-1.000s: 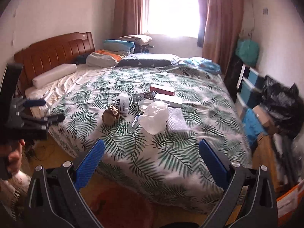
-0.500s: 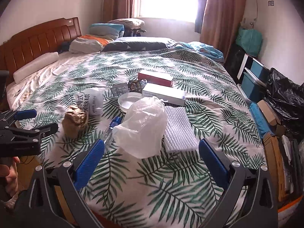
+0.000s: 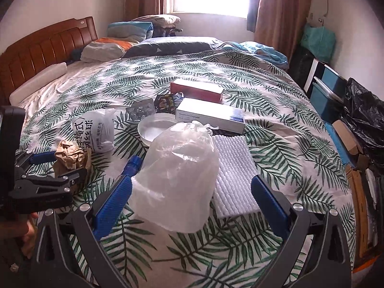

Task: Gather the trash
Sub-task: 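Grasp the brown paper bag with the left tool while the right tool grasps the clear plastic bag, then carry both items to the red wastebasket and open both tools to drop them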

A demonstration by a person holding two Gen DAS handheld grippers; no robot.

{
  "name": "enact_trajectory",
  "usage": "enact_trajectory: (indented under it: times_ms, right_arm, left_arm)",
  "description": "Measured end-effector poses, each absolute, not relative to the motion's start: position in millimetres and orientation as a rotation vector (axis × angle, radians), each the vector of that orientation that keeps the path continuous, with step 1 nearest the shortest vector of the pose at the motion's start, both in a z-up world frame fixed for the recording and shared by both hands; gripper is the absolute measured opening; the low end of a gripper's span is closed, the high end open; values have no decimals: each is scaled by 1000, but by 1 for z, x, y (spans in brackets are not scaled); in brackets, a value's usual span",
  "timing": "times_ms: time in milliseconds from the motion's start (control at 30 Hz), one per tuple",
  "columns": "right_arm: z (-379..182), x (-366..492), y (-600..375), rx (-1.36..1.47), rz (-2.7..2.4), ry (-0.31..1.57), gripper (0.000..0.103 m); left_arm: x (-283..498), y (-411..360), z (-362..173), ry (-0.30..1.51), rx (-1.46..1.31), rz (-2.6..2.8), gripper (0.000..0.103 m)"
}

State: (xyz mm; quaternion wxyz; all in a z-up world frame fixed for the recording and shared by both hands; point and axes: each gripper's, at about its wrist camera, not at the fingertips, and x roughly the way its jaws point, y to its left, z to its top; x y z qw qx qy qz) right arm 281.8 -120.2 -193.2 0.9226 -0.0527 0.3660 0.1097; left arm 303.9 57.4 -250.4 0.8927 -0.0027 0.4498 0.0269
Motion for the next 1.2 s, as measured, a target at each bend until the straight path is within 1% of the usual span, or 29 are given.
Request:
enact_trajectory:
  times_ms: [33, 200, 400, 433, 467, 500, 533, 567, 600, 733, 933, 1200]
  right_arm:
    - [-195, 286, -118, -103, 225, 754, 98]
    - [-204, 309, -111, -80, 204, 776, 98]
    - [-231, 334, -104, -90, 179, 855, 96]
    - [-234, 335, -104, -82, 183, 859, 91]
    - [-237, 335, -104, -76, 188, 865, 82]
    - [-240, 336, -104, -73, 195, 874, 77]
    - [-243, 336, -103, -76, 198, 881, 75]
    - [-245, 336, -103, -71, 209, 879, 68]
    - [-246, 335, -103, -67, 216, 877, 67]
    - [-240, 329, -105, -58, 239, 855, 66]
    - [-224, 315, -111, -51, 268, 818, 66]
    - [-192, 281, -125, -25, 290, 775, 66]
  left_arm:
    - [305, 58, -252, 935, -9, 54, 85]
    - [309, 57, -255, 939, -13, 45, 85]
    - [315, 56, -260, 944, -15, 46, 83]
    - [316, 57, -261, 947, -20, 45, 77]
    - [317, 57, -263, 951, -32, 40, 73]
    - [317, 58, -264, 953, -38, 35, 71]
    - [318, 58, -265, 954, -39, 33, 70]
    - [318, 57, -265, 953, -33, 31, 69]
    - [317, 57, -265, 950, -29, 31, 68]
    - [314, 56, -263, 941, -29, 26, 64]
    - [303, 57, -255, 922, -35, 23, 64]
    - [274, 41, -223, 876, -5, -17, 64]
